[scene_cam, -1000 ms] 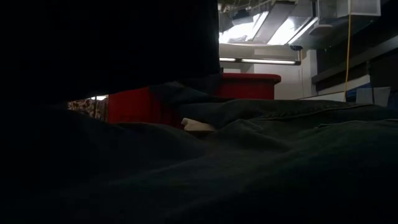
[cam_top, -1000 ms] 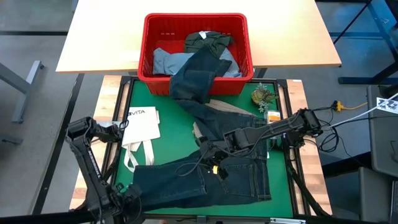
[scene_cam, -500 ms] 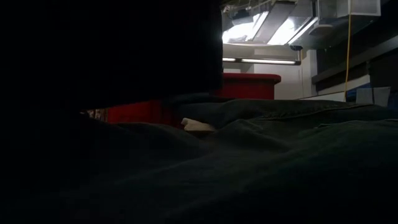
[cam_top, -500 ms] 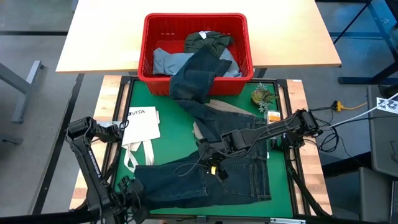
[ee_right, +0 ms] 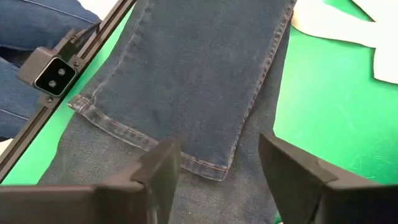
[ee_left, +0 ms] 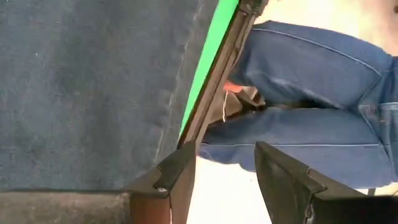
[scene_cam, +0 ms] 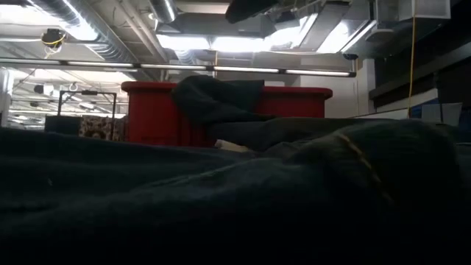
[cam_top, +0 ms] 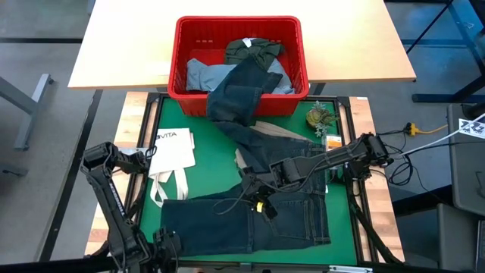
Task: Fold Laundry from Bin
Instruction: Fold the dark blue jeans
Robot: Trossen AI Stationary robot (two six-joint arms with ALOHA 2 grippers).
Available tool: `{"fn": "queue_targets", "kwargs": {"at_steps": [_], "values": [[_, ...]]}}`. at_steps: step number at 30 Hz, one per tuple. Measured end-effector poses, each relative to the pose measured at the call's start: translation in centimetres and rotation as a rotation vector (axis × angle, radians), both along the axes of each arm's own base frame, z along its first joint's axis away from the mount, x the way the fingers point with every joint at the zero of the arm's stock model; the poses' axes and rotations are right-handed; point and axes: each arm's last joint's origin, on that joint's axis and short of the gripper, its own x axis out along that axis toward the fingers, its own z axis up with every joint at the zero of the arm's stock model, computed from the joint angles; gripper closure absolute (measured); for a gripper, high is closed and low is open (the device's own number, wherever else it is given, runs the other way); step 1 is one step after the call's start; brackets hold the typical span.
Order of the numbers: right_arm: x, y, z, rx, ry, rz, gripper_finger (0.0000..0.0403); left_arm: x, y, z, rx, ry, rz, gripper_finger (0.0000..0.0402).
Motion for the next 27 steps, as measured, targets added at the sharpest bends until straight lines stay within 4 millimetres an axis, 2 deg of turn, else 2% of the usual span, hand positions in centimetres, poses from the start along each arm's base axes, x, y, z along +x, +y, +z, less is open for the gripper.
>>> {"fn": "queue_targets", "kwargs": {"at_steps": [4, 7, 10, 17, 21, 24, 27], "values": [[-0.1, 0.0, -0.1, 0.001, 0.012, 0.0, 0.0178, 0.3, 0.6, 0.0, 0.085, -0.088, 0.052, 0.0244], [-0.5, 0.0, -0.4, 0.011, 0.067, -0.012, 0.0178, 1.1, 1.7, 0.0, 0.178, -0.139, 0.111, 0.0244], [-1.1, 0.0, -0.9, 0.05, 0.153, -0.071, 0.0178, 2.2, 3.3, -0.2, 0.255, -0.115, 0.172, 0.0244], [-1.5, 0.1, -3.1, 0.08, 0.271, -0.128, 0.0178, 5.0, 7.9, -0.5, 0.375, 0.092, 0.277, 0.0244], [-2.0, 0.2, -4.0, 0.085, 0.348, -0.14, 0.0178, 5.8, 9.8, -0.7, 0.4, 0.24, 0.241, 0.0244], [-2.3, 0.8, -3.7, 0.078, 0.368, -0.123, 0.0178, 5.9, 10.7, -0.7, 0.432, 0.327, 0.191, 0.0244], [-3.0, 2.0, -3.0, 0.072, 0.374, -0.092, 0.0178, 5.6, 11.5, -1.6, 0.455, 0.417, 0.194, 0.0244]]}}
